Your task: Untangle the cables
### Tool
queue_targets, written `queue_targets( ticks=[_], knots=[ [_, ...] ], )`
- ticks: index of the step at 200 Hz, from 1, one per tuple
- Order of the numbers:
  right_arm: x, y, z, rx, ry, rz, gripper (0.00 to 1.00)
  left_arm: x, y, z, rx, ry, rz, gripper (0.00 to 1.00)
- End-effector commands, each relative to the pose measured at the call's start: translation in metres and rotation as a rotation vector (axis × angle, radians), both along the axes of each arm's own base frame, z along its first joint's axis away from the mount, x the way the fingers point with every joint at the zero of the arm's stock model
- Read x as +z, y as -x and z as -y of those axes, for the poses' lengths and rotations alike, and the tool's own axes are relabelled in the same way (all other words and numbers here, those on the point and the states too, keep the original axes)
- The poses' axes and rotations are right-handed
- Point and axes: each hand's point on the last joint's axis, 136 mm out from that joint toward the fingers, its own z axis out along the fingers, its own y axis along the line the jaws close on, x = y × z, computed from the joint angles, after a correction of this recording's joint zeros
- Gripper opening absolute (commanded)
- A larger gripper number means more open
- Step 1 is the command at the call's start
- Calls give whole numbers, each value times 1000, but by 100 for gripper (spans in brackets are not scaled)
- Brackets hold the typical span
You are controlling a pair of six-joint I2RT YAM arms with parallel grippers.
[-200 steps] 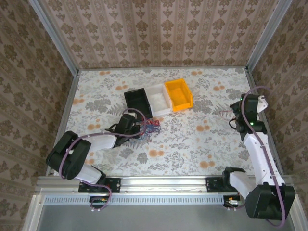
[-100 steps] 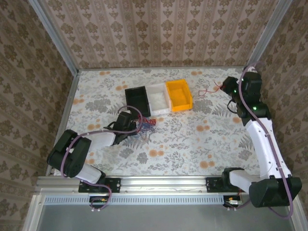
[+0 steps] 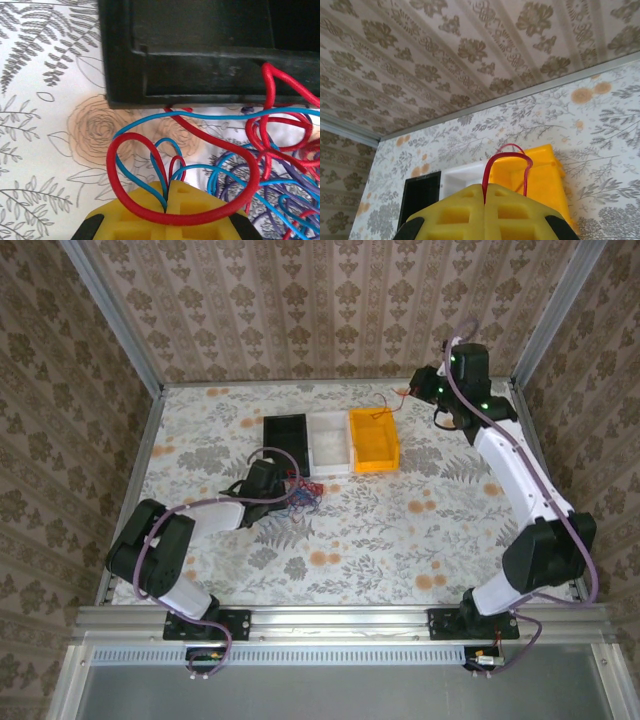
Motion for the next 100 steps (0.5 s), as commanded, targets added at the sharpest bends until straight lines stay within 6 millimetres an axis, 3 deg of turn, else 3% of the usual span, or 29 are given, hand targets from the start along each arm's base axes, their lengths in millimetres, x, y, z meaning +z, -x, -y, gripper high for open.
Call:
queue_targets(
  ticks=[1, 28, 100],
  knots=[
    [-5, -5, -14, 61, 5, -30, 0, 12, 2, 11, -27, -15, 13, 0],
    [-36, -15, -19, 70, 11, -97, 0, 18, 9, 25, -55, -20, 27, 0],
    [-106, -26, -40, 137, 38, -263, 0, 24, 19, 34, -62, -6, 37, 0]
  ],
)
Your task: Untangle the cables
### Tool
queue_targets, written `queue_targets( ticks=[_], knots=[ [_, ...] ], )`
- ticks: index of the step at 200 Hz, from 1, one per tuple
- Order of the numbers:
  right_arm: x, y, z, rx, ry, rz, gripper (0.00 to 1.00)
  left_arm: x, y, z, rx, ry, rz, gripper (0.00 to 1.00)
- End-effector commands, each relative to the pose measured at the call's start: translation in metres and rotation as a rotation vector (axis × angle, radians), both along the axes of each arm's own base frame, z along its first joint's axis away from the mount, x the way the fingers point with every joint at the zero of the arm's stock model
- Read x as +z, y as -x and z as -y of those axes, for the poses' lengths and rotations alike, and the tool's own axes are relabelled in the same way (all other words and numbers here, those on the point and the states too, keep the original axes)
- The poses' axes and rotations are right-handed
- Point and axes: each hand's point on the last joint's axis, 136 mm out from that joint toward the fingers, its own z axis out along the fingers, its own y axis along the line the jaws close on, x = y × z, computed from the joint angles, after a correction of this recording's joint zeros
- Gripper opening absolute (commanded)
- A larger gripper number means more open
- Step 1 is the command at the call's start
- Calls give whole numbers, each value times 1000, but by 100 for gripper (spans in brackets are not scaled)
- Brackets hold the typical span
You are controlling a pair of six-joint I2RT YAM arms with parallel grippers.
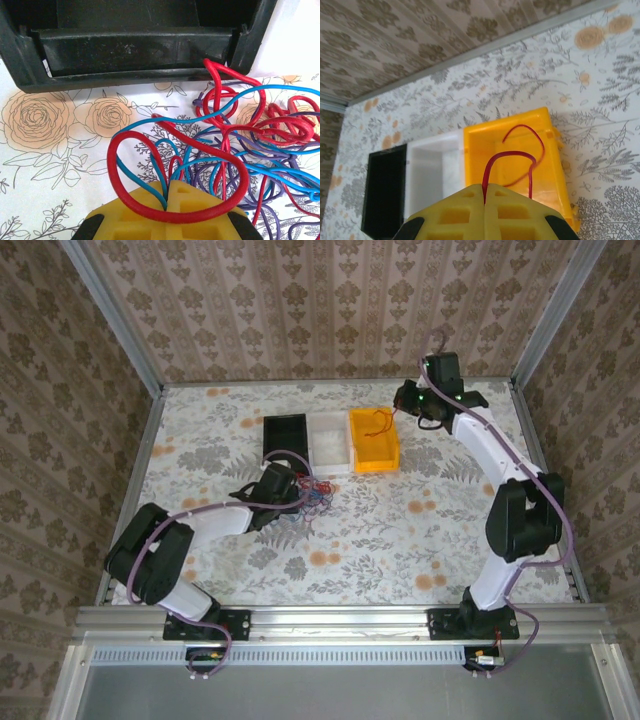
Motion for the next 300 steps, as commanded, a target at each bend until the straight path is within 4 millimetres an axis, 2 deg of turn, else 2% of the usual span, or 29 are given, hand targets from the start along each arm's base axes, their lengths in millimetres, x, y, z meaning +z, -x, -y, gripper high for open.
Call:
queue_targets(
  ticks=[1, 43, 83, 138, 171, 184, 208, 217, 234, 263, 277, 300],
  knots=[
    [-11, 0, -17, 65, 15, -44, 0, 10, 2, 1, 16, 1, 16, 0],
    [-45, -7, -29, 84, 138, -117, 0, 18, 2, 4, 16, 13, 36, 0],
    [-92, -11, -28, 44, 292, -236, 0, 22, 6, 5, 13, 16, 45, 0],
    [-145, -17, -45, 44, 308, -337, 0, 22, 11, 8, 4, 22, 48, 0],
    [-161, -17, -51, 60, 332, -367, 0, 28, 10, 9, -7, 8, 62, 0],
    [-159, -18, -52, 61, 338, -365, 0, 30, 9, 9, -10, 10, 71, 0],
    [-139, -21, -51, 63, 345, -319, 0, 32, 9, 11, -20, 9, 73, 0],
    [-127, -23, -51, 67, 343, -290, 7, 34, 9, 11, -22, 12, 77, 0],
    [-106, -24, -49, 60, 346, -249, 28, 35, 8, 12, -28, 11, 78, 0],
    [-77, -21, -41, 34, 361, -197, 50, 38, 7, 15, -44, 14, 89, 0],
    [-65, -18, -39, 31, 365, -173, 56, 40, 6, 18, -59, 19, 94, 0],
    [-47, -8, -33, 16, 366, -134, 61, 43, 7, 23, -92, 31, 101, 0]
  ],
)
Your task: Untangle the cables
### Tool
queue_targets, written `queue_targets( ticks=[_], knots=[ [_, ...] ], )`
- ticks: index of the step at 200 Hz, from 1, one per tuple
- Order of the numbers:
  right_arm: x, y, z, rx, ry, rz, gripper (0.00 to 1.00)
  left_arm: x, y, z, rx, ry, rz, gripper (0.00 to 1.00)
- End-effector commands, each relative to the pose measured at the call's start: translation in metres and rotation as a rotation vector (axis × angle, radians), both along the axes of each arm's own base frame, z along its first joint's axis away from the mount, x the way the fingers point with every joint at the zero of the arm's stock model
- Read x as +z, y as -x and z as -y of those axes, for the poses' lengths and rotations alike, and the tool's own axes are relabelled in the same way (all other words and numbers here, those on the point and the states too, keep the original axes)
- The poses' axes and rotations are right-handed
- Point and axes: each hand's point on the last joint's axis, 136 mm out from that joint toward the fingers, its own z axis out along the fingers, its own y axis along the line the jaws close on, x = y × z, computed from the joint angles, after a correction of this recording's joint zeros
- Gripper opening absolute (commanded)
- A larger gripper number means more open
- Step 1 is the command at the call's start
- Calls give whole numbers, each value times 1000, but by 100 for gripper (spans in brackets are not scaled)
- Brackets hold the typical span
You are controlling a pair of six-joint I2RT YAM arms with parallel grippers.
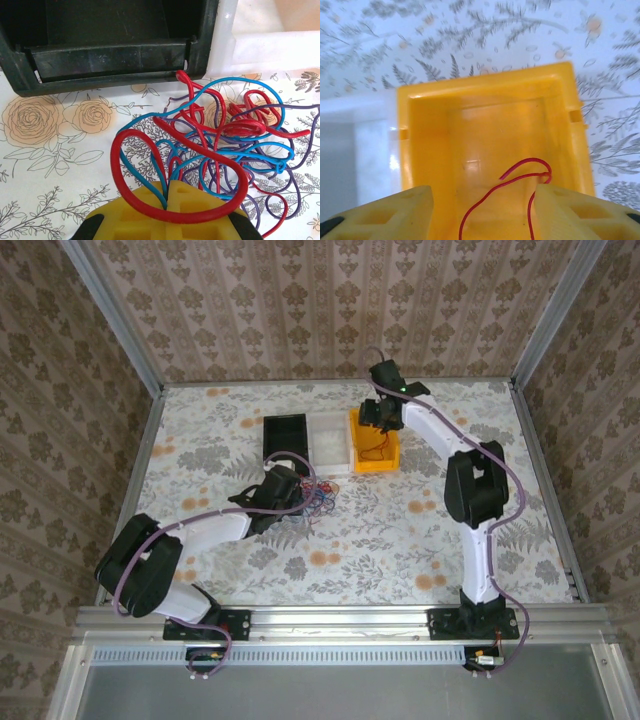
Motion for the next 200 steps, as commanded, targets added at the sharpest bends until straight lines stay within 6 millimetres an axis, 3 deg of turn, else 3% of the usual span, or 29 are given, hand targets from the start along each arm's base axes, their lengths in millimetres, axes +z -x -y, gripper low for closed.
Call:
queue_targets(
  ticks=[1, 34, 56, 110, 123, 147, 165, 200],
  knots=[
    [36, 13, 11, -16, 24, 71, 61, 21, -4, 11, -52, 31, 51, 0],
    [53, 35, 11, 6, -22, 120, 61, 24, 1, 20, -111, 62, 48, 0],
    [52, 58, -18, 116, -137, 120, 58, 26, 7, 29, -174, 104, 48, 0],
    [-9, 142, -101, 391, -210, -58, 54, 28, 16, 37, -250, 187, 38, 0],
    [-19, 153, -113, 411, -218, -76, 52, 30, 16, 34, -247, 203, 37, 35],
    [-26, 161, -128, 418, -281, -107, 47, 32, 10, 15, -167, 242, 43, 45],
    [-26, 163, -140, 438, -309, -119, 44, 40, 6, -5, -95, 281, 83, 45],
    [-21, 170, -168, 529, -320, -127, 42, 44, 1, -61, 129, 281, 122, 46]
  ],
)
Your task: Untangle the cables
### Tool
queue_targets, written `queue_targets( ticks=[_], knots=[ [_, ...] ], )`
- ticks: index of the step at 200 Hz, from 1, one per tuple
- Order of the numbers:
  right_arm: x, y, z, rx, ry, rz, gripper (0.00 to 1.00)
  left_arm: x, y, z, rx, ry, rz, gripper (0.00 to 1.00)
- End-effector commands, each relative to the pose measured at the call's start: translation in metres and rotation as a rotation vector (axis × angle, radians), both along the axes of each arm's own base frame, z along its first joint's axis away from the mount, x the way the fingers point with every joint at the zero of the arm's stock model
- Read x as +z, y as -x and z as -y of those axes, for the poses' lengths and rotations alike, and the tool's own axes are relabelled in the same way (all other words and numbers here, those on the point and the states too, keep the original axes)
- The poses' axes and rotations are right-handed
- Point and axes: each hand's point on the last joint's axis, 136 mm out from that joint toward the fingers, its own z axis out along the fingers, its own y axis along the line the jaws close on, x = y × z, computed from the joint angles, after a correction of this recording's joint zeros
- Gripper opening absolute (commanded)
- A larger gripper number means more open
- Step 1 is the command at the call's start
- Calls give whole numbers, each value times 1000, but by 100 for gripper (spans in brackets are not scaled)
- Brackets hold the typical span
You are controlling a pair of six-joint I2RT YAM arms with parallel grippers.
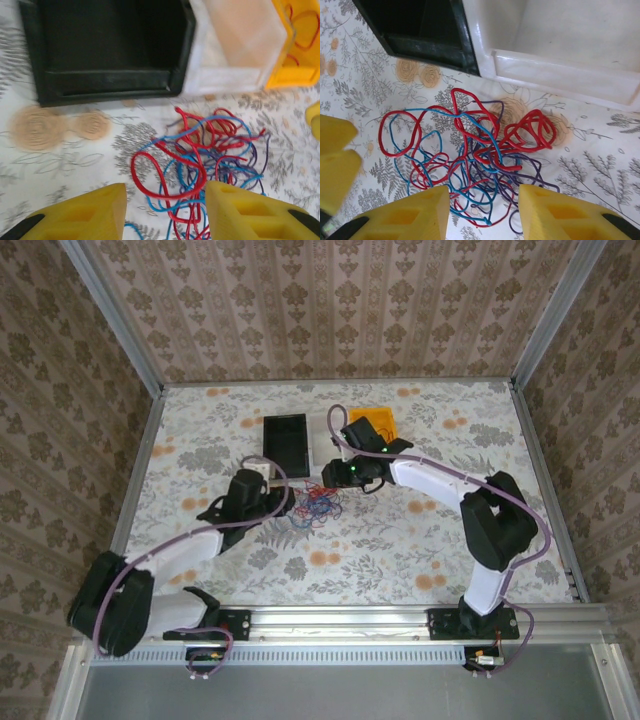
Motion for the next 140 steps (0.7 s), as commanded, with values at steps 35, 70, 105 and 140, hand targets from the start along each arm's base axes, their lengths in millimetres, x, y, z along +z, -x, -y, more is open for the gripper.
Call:
queue_targets(
  ticks=[35, 70, 105, 140],
  knots=[
    [3, 17, -63, 195, -30, -8, 42, -9, 1, -97, 427, -45, -63, 45],
    [-2, 27, -90, 294, -2, -20, 45, -19, 10, -118, 509, -65, -112, 45],
    [-25, 29, -99, 311, 58, -95, 44, -25, 12, -117, 507, -63, -144, 45],
    [-41, 27, -105, 301, 80, -118, 45, -27, 13, -116, 504, -59, -146, 46]
  ],
)
